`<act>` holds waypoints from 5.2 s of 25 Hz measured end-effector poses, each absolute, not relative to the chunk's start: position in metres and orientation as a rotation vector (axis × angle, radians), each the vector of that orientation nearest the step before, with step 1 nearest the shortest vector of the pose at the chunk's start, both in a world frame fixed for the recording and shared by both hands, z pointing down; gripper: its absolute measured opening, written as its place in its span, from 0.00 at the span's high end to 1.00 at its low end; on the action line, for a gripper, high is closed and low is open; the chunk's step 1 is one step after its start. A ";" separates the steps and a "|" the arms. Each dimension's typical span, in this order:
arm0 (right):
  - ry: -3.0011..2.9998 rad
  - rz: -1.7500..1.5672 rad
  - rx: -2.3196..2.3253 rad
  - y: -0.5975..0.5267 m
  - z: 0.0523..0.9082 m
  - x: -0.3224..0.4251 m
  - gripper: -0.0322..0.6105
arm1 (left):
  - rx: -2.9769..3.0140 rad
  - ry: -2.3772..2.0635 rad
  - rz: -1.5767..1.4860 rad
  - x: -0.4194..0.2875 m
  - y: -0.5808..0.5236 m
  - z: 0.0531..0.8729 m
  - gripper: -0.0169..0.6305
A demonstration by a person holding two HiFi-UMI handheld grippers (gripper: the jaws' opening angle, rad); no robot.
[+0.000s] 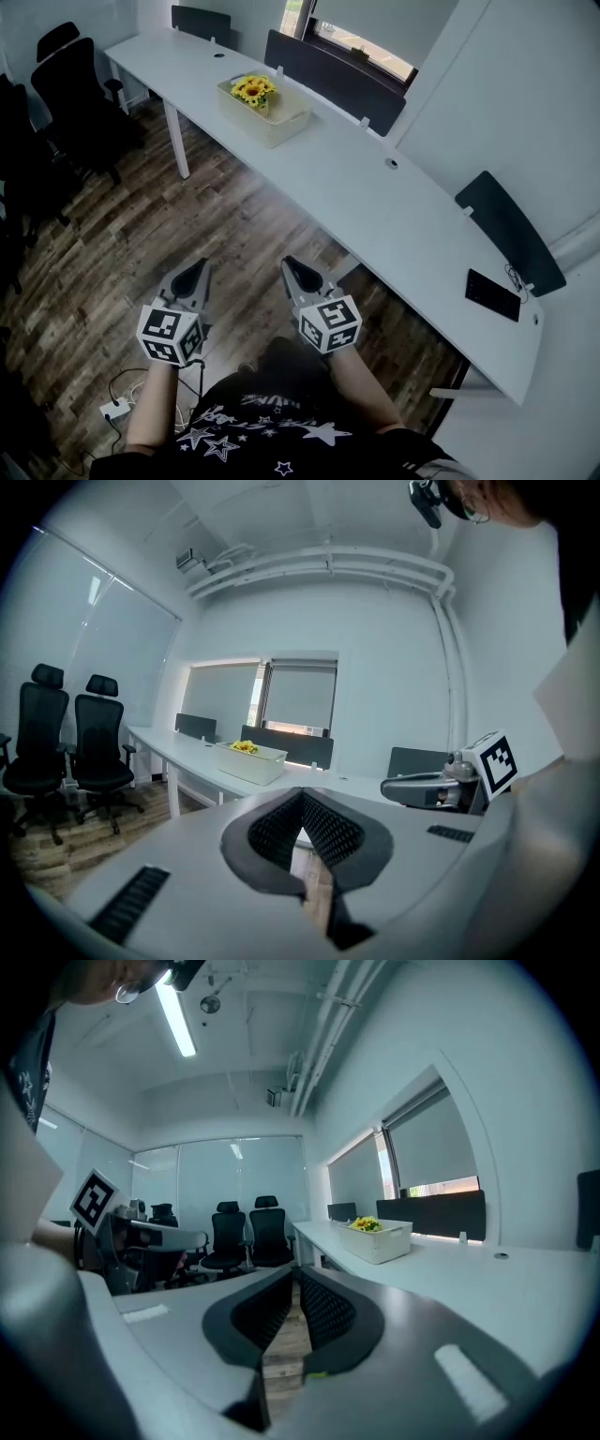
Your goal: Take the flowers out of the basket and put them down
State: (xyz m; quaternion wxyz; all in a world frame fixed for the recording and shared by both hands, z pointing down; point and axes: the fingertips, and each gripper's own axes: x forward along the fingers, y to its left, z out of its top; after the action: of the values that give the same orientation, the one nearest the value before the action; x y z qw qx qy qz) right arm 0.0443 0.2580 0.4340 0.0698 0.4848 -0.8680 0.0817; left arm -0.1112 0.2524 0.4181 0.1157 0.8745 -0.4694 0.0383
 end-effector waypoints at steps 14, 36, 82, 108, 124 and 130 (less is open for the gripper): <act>-2.639 0.323 1.369 0.155 0.459 0.035 0.94 | 2.468 -1.424 0.132 -0.119 0.172 0.442 0.96; -2.633 0.427 1.358 -0.042 0.465 0.070 0.94 | 2.422 -1.448 0.169 -0.096 -0.001 0.438 0.96; -2.446 0.467 1.802 -0.273 0.432 0.059 0.94 | 2.530 -1.211 0.148 -0.149 -0.295 0.438 0.96; -1.998 0.542 2.218 -0.343 0.437 0.080 0.94 | 2.680 -0.789 0.349 -0.127 -0.448 0.457 0.96; -2.134 0.642 2.082 -0.377 0.445 0.109 0.94 | 2.646 -0.950 0.472 -0.094 -0.464 0.454 0.96; -2.224 0.654 2.010 -0.391 0.445 0.105 0.94 | 2.616 -1.056 0.489 -0.098 -0.469 0.458 0.96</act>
State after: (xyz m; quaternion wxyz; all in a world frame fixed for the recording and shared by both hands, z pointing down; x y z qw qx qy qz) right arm 0.1051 -0.3914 0.4453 0.0366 0.6548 -0.7242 0.2132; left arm -0.0979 -0.4695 0.4576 0.1386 0.9048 -0.3654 0.1691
